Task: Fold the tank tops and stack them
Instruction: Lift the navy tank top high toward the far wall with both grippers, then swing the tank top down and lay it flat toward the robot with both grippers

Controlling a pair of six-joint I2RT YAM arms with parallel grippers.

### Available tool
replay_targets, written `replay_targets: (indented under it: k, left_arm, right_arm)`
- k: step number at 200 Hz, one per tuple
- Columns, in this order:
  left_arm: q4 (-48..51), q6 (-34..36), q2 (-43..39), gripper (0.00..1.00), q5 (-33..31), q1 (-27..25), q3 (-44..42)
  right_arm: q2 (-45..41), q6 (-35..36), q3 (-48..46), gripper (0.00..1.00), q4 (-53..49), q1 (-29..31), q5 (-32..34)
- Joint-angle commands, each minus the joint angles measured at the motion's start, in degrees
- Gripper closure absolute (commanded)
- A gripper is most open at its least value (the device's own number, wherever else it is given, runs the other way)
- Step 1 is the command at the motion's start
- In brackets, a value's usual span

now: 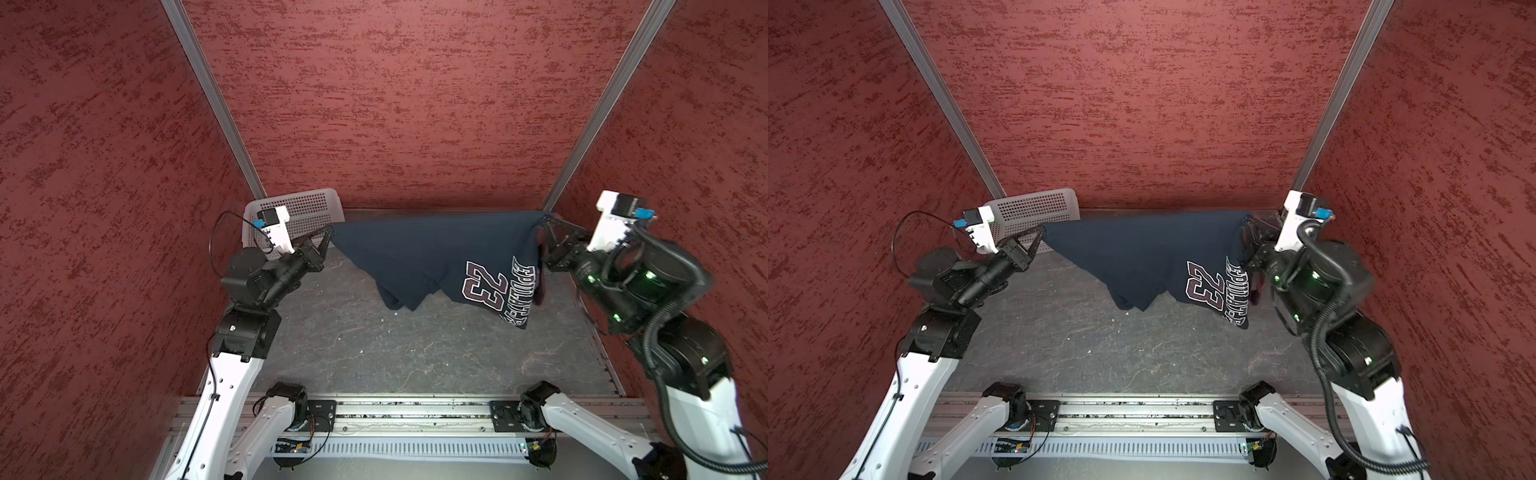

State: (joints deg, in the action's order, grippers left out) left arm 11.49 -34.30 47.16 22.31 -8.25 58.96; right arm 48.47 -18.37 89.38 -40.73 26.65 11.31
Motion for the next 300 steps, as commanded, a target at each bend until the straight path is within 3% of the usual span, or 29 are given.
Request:
replay_targets:
  k: [1, 20, 40, 64, 80, 119, 166, 182, 200, 221, 242, 267, 300]
  left_arm:
    - [5.98, 2.22, 10.43, 1.00, 0.39, 1.09, -3.92]
    - [9.94, 1.88, 18.39, 1.00, -0.44, 1.00, -5.08]
    - [8.28, -0.15, 21.49, 1.00, 1.35, 1.87, -6.86]
    - [9.13, -0.83, 23.10, 1.00, 1.17, 2.57, -2.18]
    - [11.62, -0.68, 26.01, 1.00, 0.48, 2.82, 5.22]
    - [20.80, -0.08, 40.35, 1.00, 0.68, 3.97, 36.07]
    - [39.96, 1.05, 64.53, 1.00, 6.39, 7.03, 92.32]
    - [39.95, 0.73, 66.69, 1.00, 8.62, 8.22, 99.66]
    - [35.97, 1.97, 61.73, 1.00, 8.91, 8.98, 92.50]
    - [26.87, 4.95, 49.63, 1.00, 7.62, 9.04, 70.28]
    - [19.30, 6.45, 37.27, 1.00, 7.10, 9.87, 47.51]
    - [15.12, 8.77, 24.03, 1.00, 8.42, 9.99, 22.55]
    - [15.45, 4.76, 6.92, 1.00, 4.62, 10.53, -9.85]
  right_arm:
    - [1.43, -0.44, -7.43, 1.00, -0.06, -0.33, -1.37]
    - [1.19, -1.95, -16.94, 1.00, 2.77, -0.29, -2.08]
    - [1.88, -2.49, -23.35, 1.00, 4.36, -0.38, -0.68]
    - [5.17, 0.17, -23.36, 1.00, 5.40, -1.76, 4.88]
    - [9.34, 1.60, -19.87, 1.00, 7.45, -5.91, 1.52]
    - [23.54, 1.23, -1.36, 1.00, 9.69, -16.23, -9.24]
    - [35.96, 3.94, 25.01, 1.00, 10.13, -22.23, -12.15]
    - [37.62, 4.05, 28.68, 1.00, 11.61, -22.20, -14.59]
    - [38.03, 3.13, 28.86, 1.00, 12.65, -22.20, -18.96]
    - [35.16, 2.06, 21.20, 1.00, 14.86, -22.07, -23.03]
    - [27.59, 2.71, 8.09, 1.00, 17.07, -19.95, -23.99]
    - [19.06, 3.99, -9.50, 1.00, 17.24, -13.39, -20.87]
    - [10.48, -2.23, -34.40, 1.00, 18.39, -5.50, -19.59]
